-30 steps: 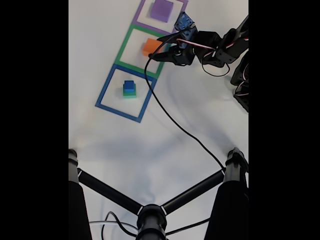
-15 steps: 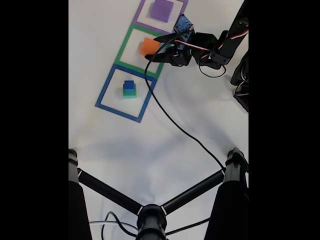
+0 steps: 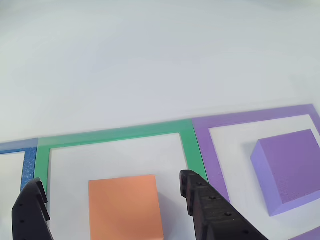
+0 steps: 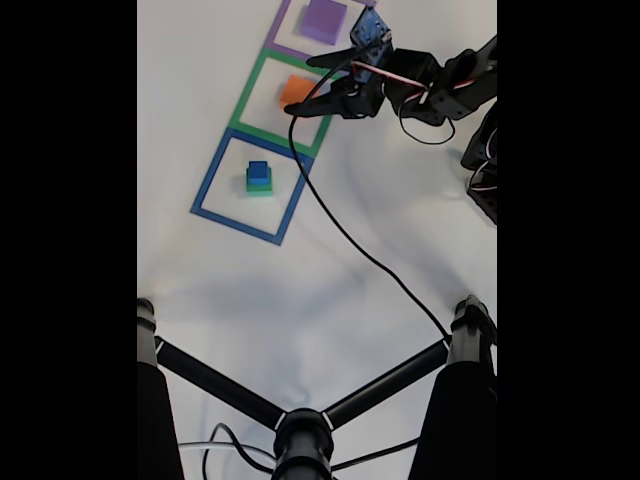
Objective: Tower of hanoi
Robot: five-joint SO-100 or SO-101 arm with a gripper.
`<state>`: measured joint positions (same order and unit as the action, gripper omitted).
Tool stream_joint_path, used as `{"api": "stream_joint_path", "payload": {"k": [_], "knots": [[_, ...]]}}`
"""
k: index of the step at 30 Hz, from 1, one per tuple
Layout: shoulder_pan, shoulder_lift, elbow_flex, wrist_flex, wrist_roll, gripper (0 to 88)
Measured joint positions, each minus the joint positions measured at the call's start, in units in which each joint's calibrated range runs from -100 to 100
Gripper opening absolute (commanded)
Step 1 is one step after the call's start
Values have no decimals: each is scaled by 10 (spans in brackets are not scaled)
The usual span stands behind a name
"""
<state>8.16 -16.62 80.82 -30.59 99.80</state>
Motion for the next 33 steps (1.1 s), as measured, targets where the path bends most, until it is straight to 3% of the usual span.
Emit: {"api": "stream_joint_path", "payload": {"k": [9, 19, 25, 33], "knots": [[21, -271, -126, 429, 2, 179], [-10, -358, -397, 881, 2, 63], [-60, -387, -496, 1038, 0, 76], [-140, -420, -515, 1082, 0, 139]]}}
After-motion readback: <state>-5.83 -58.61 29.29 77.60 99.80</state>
